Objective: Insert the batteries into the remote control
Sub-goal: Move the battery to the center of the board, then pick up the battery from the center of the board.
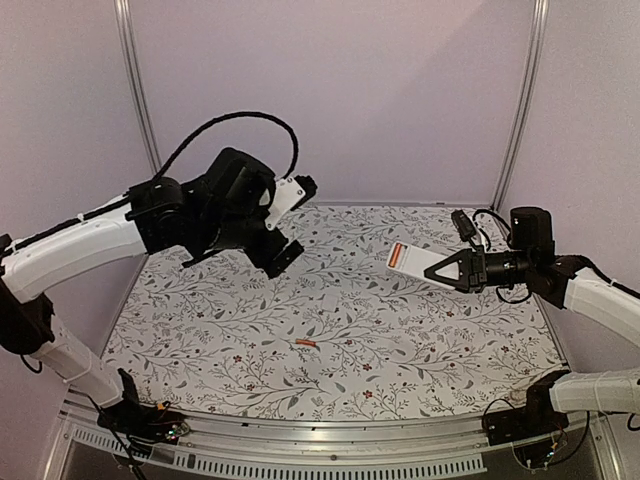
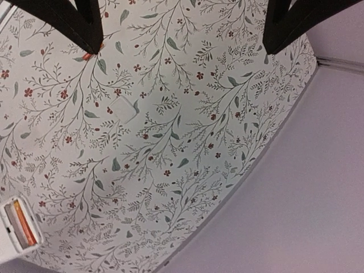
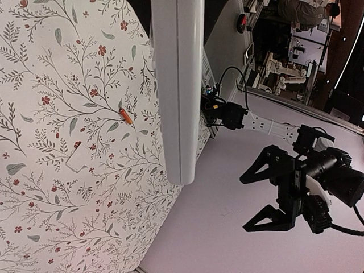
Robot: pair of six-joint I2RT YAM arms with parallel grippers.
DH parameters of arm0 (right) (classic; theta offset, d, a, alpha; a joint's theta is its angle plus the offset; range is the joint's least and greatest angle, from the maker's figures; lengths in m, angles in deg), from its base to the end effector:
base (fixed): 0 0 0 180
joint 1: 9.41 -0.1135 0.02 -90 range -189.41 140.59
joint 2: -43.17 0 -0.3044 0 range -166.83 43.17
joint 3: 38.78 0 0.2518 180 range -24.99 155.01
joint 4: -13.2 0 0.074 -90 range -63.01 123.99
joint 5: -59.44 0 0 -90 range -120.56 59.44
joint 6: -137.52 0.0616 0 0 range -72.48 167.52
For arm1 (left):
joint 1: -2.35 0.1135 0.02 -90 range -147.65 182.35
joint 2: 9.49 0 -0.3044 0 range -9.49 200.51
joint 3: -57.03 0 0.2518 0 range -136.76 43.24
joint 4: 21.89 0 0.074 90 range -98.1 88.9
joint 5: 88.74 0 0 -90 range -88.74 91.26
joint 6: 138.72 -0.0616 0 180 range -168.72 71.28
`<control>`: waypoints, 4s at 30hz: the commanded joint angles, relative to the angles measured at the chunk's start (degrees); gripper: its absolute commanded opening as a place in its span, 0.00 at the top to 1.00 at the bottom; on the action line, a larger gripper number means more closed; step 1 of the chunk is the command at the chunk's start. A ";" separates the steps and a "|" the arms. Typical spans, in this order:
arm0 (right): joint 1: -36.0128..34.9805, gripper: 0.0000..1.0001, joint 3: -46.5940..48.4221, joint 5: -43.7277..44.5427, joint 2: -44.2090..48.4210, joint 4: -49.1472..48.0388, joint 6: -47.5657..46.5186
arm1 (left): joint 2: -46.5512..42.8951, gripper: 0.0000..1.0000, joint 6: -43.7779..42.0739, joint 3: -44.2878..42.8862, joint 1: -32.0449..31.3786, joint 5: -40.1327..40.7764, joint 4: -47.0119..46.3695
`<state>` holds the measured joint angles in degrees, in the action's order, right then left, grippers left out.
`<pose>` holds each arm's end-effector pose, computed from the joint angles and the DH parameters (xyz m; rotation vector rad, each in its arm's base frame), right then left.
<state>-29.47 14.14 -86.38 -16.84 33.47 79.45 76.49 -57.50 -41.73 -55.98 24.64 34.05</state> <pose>0.1837 0.1213 0.2962 -0.4493 2.1265 1.5366 0.1990 -0.2761 0.3836 1.0712 1.9783 0.0142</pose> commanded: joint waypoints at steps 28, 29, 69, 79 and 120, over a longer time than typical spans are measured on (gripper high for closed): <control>0.44 1.00 -1.69 4.24 0.35 7.57 -6.40 | 20.88 0.46 106.17 -1.41 -9.67 -7.04 17.93; 0.50 1.00 -1.74 4.37 0.38 7.84 -6.58 | 21.91 0.46 105.82 -2.08 -9.45 -7.33 17.75; 0.45 1.00 -3.89 3.89 -2.78 8.06 -7.29 | 35.46 0.53 101.94 -4.33 -0.13 -15.33 11.66; 0.47 1.00 -3.98 3.87 -3.71 7.58 -7.14 | 36.87 0.69 100.38 -4.59 0.02 -16.47 12.36; -11.26 1.00 -7.02 -0.41 -16.39 -24.42 11.32 | 13.76 1.00 47.32 -4.90 2.25 -34.79 4.00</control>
<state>-39.48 7.59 -85.68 -31.44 16.95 86.70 87.61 -8.63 -44.26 -54.10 -2.55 34.77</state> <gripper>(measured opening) 0.135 0.071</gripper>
